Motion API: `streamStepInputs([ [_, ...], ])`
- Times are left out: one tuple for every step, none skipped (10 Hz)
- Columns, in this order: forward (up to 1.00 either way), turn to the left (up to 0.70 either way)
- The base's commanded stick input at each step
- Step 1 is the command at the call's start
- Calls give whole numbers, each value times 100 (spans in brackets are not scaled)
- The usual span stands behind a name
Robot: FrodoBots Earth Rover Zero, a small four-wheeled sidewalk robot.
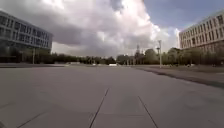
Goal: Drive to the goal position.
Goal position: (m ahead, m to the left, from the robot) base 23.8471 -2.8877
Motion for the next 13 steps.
streamStepInputs([
  [45, 0],
  [45, 0],
  [45, 0],
  [45, 0],
  [45, 0],
  [45, 0],
  [45, 0],
  [45, 0],
  [45, 0],
  [45, 0],
  [45, 0],
  [45, 0],
  [45, 0],
])
